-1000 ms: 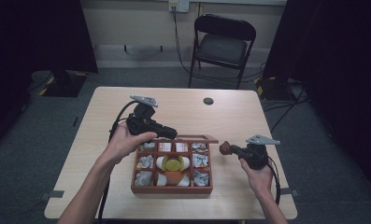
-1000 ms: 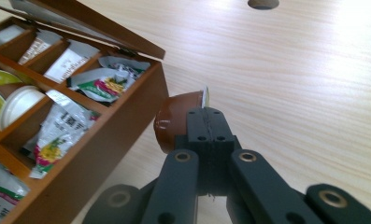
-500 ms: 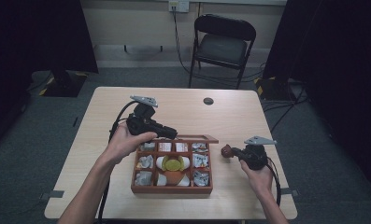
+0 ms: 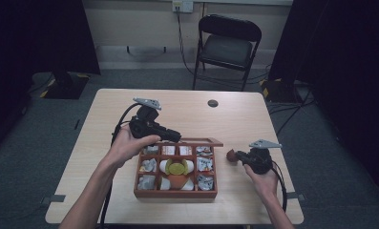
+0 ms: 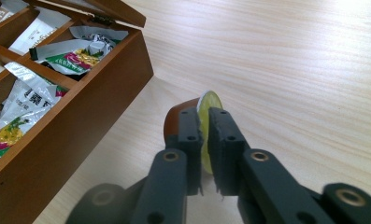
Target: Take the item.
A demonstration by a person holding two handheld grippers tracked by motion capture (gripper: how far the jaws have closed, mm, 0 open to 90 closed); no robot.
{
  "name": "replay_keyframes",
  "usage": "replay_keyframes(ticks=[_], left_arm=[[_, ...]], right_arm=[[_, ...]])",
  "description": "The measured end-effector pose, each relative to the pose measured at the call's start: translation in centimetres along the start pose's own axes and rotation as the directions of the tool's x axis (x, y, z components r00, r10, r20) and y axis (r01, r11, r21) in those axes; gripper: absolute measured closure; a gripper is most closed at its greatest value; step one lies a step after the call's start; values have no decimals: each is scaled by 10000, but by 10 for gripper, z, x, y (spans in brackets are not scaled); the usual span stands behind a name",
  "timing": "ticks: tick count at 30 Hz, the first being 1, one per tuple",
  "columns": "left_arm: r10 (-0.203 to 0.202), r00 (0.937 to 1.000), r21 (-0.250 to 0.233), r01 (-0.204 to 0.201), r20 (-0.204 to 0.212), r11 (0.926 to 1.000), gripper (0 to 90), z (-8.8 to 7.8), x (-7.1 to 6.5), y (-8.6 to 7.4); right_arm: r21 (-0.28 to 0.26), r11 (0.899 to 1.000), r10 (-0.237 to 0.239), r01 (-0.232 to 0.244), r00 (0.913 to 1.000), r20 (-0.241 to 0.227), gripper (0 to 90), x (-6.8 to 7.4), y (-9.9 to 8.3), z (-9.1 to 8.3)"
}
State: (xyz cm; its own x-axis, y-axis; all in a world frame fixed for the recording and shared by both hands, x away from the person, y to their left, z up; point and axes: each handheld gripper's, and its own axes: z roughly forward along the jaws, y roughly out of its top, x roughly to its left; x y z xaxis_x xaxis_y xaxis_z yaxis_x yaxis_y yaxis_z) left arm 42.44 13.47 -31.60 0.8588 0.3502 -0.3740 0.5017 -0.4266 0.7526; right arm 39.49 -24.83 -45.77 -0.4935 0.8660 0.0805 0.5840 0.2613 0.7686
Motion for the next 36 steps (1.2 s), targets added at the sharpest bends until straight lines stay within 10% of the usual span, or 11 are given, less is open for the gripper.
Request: replay_keyframes(ticks=[19, 36], left_arm=[[117, 9999, 81, -117, -54, 9999, 812, 0, -1, 0], [392, 9990, 455, -382, -210, 9982, 813, 4, -10, -4]], right_arm=[[-412, 9984, 374, -396, 9980, -515, 399, -3, 1, -18], [567, 9984, -59, 27, 9984, 562, 260, -18, -36, -22]])
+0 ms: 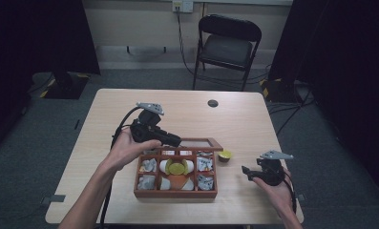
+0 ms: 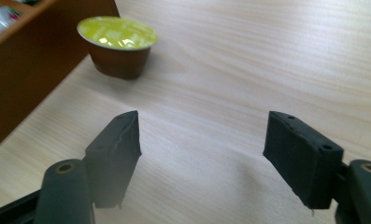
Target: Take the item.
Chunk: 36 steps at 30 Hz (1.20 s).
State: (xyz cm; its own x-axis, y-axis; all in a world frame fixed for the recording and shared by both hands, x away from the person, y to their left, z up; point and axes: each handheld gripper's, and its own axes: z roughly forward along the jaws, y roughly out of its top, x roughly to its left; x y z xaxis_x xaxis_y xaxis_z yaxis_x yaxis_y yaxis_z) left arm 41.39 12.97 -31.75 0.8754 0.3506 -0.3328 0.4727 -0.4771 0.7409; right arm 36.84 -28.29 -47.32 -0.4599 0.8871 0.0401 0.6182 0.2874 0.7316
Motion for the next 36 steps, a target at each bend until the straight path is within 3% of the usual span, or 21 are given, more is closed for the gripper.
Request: replay_keyframes(ticks=[3, 8, 12, 20, 36], left_arm=[[47, 10000, 15, -47, -80, 10000, 814, 0, -1, -1], [184, 9998, 99, -184, -1, 9998, 816, 2, -3, -4], [329, 9986, -96, -333, -409, 9994, 816, 1, -9, -6], [493, 9976, -21, -494, -477, 9988, 822, 4, -13, -10], [869, 9943, 383, -846, -614, 9957, 821, 12, -25, -25]], right_arm=[[402, 9992, -92, 87, 9999, 118, 245, -1, -4, 7], [600, 9982, -95, 78, 9996, 275, 221, -2, -5, 12], [888, 9959, -185, 148, 9990, 415, 206, -3, -8, 16], [533, 9985, -167, 138, 9983, 553, 181, -5, -13, 18], [450, 9989, -159, 132, 9981, 595, 180, -5, -14, 17]])
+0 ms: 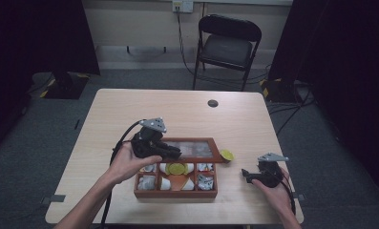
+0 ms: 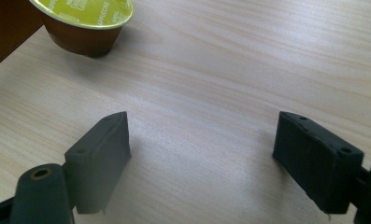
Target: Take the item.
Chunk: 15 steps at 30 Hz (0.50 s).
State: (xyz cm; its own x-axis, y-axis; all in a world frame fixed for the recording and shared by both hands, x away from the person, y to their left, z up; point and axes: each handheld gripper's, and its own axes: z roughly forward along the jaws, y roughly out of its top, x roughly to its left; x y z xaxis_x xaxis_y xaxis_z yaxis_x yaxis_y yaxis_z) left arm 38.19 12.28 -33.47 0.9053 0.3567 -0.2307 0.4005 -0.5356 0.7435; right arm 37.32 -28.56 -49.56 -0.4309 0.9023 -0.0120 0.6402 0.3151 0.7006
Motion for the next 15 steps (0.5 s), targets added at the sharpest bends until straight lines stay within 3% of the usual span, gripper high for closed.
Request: replay_keyframes(ticks=[15], left_arm=[[430, 9991, 517, -428, -26, 9977, 821, 11, -10, -13]], right_arm=[[-9, 10000, 6, -6, 10000, 3, 179, 0, 0, 0]])
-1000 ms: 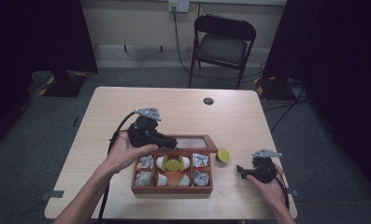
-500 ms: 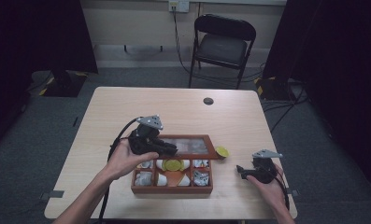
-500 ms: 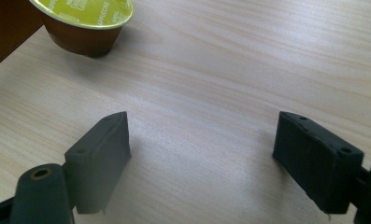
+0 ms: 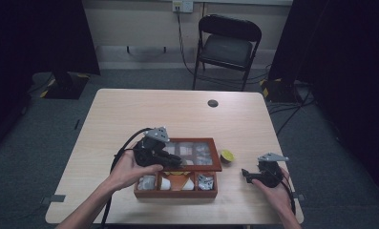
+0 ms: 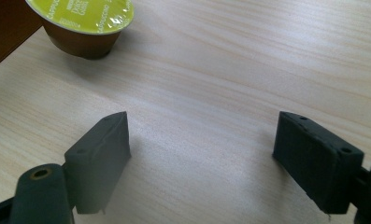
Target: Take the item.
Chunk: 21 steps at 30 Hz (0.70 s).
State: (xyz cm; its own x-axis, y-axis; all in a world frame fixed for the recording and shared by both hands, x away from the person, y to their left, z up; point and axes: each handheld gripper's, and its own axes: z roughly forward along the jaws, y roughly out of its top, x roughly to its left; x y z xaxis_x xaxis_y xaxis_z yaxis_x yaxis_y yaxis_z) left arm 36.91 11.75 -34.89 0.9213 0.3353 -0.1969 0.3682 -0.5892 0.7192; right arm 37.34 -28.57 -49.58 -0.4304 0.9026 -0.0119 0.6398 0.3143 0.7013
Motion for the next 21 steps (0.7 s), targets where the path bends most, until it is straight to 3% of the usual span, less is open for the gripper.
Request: replay_keyframes(ticks=[15, 21], left_arm=[[332, 9992, 889, -350, 207, 9954, 826, 19, -7, -11], [405, 9985, 1524, -455, 354, 9873, 832, 37, -9, -21]], right_arm=[[-1, 10000, 4, -4, 10000, -4, 179, 0, 0, 0], [-7, 10000, -2, 2, 10000, -6, 179, 0, 0, 0]])
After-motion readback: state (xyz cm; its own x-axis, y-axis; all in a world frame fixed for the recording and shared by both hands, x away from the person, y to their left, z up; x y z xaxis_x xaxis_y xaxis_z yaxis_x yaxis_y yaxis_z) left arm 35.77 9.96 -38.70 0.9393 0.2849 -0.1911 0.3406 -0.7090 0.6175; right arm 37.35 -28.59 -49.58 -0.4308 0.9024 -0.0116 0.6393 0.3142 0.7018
